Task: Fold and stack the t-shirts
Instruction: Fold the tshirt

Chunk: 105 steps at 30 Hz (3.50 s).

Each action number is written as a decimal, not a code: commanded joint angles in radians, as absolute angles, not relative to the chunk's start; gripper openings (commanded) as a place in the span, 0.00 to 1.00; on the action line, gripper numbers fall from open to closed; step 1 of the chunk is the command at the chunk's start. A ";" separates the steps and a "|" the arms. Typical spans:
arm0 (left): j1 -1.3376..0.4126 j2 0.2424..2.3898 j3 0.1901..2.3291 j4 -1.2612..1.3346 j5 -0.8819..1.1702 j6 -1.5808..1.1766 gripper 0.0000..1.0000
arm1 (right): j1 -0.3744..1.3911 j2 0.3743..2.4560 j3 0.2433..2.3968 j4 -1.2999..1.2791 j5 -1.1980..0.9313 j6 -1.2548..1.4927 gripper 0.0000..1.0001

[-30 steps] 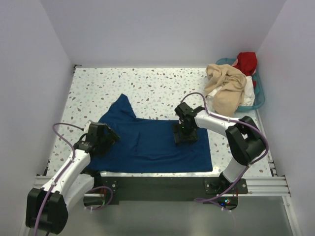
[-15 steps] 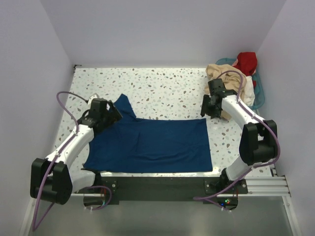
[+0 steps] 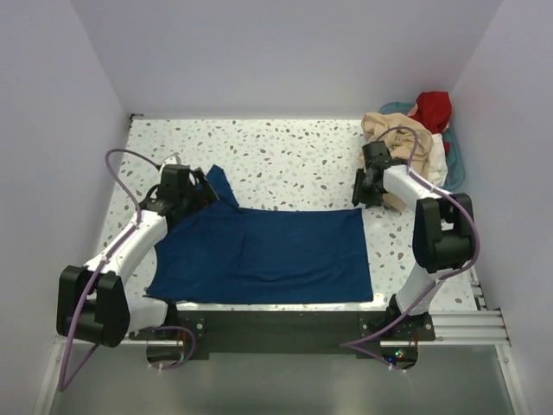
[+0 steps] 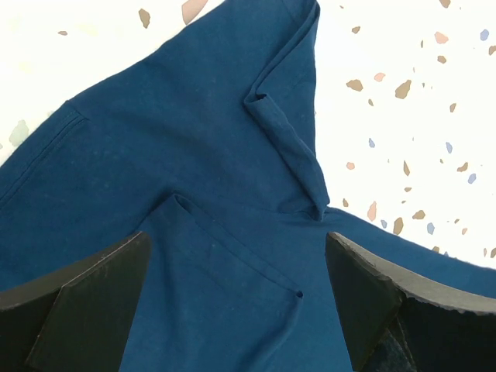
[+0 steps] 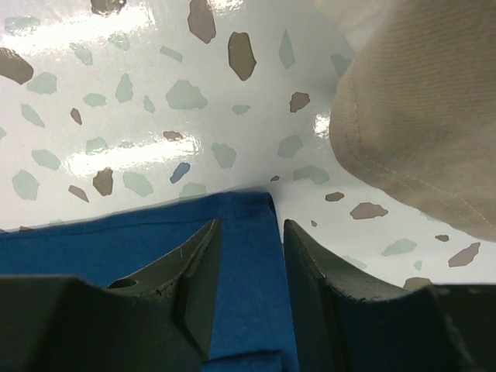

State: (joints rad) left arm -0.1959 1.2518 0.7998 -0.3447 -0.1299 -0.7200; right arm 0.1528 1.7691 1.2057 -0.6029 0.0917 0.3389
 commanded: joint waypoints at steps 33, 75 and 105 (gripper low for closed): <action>-0.121 2.095 1.612 -0.336 -0.040 -0.466 0.70 | 0.135 1.802 1.146 -0.563 0.061 0.345 0.09; -0.143 2.169 1.650 -0.322 -0.095 -0.380 0.00 | 0.133 1.805 1.226 -0.612 0.025 0.364 0.00; -0.081 1.970 1.635 -0.173 0.183 -0.299 0.00 | 0.133 1.973 1.706 -0.784 0.035 0.347 0.00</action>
